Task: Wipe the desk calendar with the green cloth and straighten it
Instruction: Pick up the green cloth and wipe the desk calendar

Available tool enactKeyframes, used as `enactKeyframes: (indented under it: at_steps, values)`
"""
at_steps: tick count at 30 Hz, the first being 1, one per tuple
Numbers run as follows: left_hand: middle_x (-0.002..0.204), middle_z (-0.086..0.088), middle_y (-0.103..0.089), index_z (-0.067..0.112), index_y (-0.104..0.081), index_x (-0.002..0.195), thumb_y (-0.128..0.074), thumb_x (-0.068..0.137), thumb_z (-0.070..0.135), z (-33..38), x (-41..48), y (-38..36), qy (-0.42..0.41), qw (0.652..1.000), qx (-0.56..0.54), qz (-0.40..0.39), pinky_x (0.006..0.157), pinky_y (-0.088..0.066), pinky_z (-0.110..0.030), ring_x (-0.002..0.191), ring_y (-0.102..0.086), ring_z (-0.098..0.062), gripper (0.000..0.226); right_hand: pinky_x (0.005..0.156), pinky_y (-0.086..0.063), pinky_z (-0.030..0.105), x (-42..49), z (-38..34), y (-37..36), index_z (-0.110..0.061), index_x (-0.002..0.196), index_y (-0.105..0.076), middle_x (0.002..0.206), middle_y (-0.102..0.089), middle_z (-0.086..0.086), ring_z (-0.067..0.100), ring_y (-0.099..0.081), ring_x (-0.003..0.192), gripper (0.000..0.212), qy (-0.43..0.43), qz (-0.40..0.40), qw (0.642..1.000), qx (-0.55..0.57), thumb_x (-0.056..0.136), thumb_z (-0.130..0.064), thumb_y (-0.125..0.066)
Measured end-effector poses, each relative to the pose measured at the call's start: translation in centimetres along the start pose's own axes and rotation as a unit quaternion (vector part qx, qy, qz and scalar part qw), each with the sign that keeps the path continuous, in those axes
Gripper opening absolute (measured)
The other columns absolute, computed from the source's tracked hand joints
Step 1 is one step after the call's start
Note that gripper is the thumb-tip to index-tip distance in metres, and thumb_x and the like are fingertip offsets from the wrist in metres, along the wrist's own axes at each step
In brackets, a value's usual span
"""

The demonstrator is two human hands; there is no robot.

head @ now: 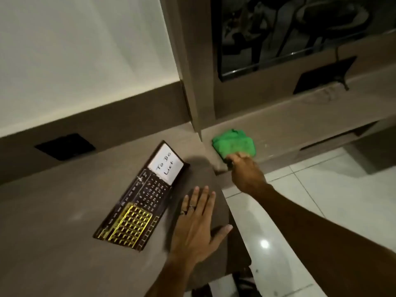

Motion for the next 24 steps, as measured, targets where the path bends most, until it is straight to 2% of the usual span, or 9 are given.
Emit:
enactKeyframes:
  at_steps: [4, 7, 9, 11, 15, 17, 19, 21, 24]
  values:
    - [0.164, 0.002, 0.022, 0.028, 0.015, 0.154, -0.009, 0.083, 0.088, -0.9, 0.4, -2.5, -0.002, 1.0, 0.011, -0.011, 0.122, 0.012, -0.046, 0.15, 0.023, -0.019, 0.096, 0.106, -0.035, 0.047, 3.4, 1.3, -0.3, -0.023, 0.139, -0.043, 0.149, -0.036, 0.012, 0.034, -0.035, 0.133, 0.064, 0.034, 0.003, 0.987, -0.16, 0.08, -0.008, -0.063]
    - [0.166, -0.001, 0.012, 0.025, 0.002, 0.157, -0.017, 0.085, 0.086, -0.8, 0.2, -3.0, 0.002, 1.0, 0.007, 0.001, 0.12, 0.007, -0.048, 0.152, 0.015, -0.024, 0.096, 0.115, -0.021, 0.049, 5.8, 2.6, -1.4, -0.023, 0.148, -0.03, 0.159, -0.02, 0.01, 0.035, -0.02, 0.144, 0.079, 0.054, -0.04, 0.976, -0.208, 0.08, -0.014, -0.068]
    - [0.167, -0.001, 0.009, 0.024, -0.001, 0.158, -0.02, 0.086, 0.085, -0.9, 0.5, -3.2, -0.005, 1.0, 0.012, 0.009, 0.12, 0.005, -0.049, 0.153, 0.013, -0.024, 0.097, 0.117, -0.018, 0.047, 7.1, 3.5, -2.0, -0.022, 0.151, -0.022, 0.16, -0.018, 0.009, 0.034, -0.017, 0.145, 0.084, 0.053, -0.069, 0.971, -0.221, 0.081, -0.017, -0.068]
    - [0.168, -0.002, 0.005, 0.021, -0.006, 0.158, -0.024, 0.087, 0.083, -0.9, 0.3, -3.2, -0.01, 1.0, 0.02, 0.018, 0.121, 0.001, -0.05, 0.153, 0.01, -0.023, 0.096, 0.114, -0.023, 0.046, 7.9, 4.1, -2.6, -0.021, 0.15, -0.02, 0.156, -0.025, 0.009, 0.034, -0.025, 0.141, 0.084, 0.054, -0.067, 0.973, -0.214, 0.081, -0.023, -0.068]
    - [0.168, -0.004, -0.001, 0.019, -0.011, 0.158, -0.028, 0.088, 0.081, -0.9, 0.4, -3.2, -0.01, 1.0, 0.013, 0.015, 0.12, -0.006, -0.052, 0.154, 0.004, -0.024, 0.095, 0.097, -0.039, 0.043, 8.9, 4.2, -3.2, -0.02, 0.143, -0.027, 0.137, -0.042, 0.01, 0.032, -0.042, 0.12, 0.079, 0.049, 0.001, 0.964, -0.261, 0.078, -0.026, -0.072]
    - [0.168, -0.004, -0.001, 0.019, -0.011, 0.158, -0.028, 0.088, 0.082, -0.8, 0.5, -3.2, -0.012, 1.0, 0.014, 0.013, 0.12, -0.005, -0.052, 0.154, 0.003, -0.025, 0.096, 0.091, -0.044, 0.043, 9.2, 4.1, -3.0, -0.019, 0.139, -0.035, 0.131, -0.046, 0.012, 0.034, -0.046, 0.114, 0.066, 0.041, 0.023, 0.966, -0.256, 0.081, -0.023, -0.068]
    - [0.168, -0.003, 0.0, 0.019, -0.01, 0.158, -0.027, 0.088, 0.081, -0.9, 0.5, -3.3, -0.016, 1.0, 0.013, 0.014, 0.12, -0.004, -0.052, 0.154, 0.004, -0.024, 0.096, 0.091, -0.047, 0.046, 9.2, 3.6, -2.3, -0.02, 0.135, -0.046, 0.128, -0.052, 0.015, 0.036, -0.05, 0.111, 0.052, 0.007, 0.038, 0.984, -0.171, 0.085, -0.018, -0.062]
    - [0.168, -0.003, 0.0, 0.02, -0.01, 0.158, -0.027, 0.088, 0.081, -1.0, 0.3, -3.3, -0.015, 1.0, 0.01, 0.013, 0.12, -0.003, -0.052, 0.154, 0.005, -0.024, 0.095, 0.095, -0.05, 0.047, 8.4, 3.0, -1.6, -0.023, 0.134, -0.051, 0.127, -0.059, 0.014, 0.035, -0.056, 0.114, 0.052, -0.046, 0.047, 0.998, 0.005, 0.085, -0.009, -0.063]
    - [0.168, -0.002, 0.002, 0.02, -0.008, 0.159, -0.024, 0.088, 0.082, -0.8, 0.3, -3.1, -0.006, 1.0, 0.011, 0.01, 0.12, -0.002, -0.052, 0.154, 0.007, -0.023, 0.095, 0.097, -0.049, 0.039, 5.2, 1.1, -0.4, -0.018, 0.135, -0.051, 0.125, -0.062, 0.006, 0.022, -0.058, 0.116, 0.052, -0.046, 0.062, 0.967, 0.244, 0.087, -0.002, -0.063]
Point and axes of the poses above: each hand's wrist, its own x-axis towards the middle knuckle, its own y-axis out of the back of the hand, z = x × y, the point moved 2 cm from there along x, towards the middle knuckle
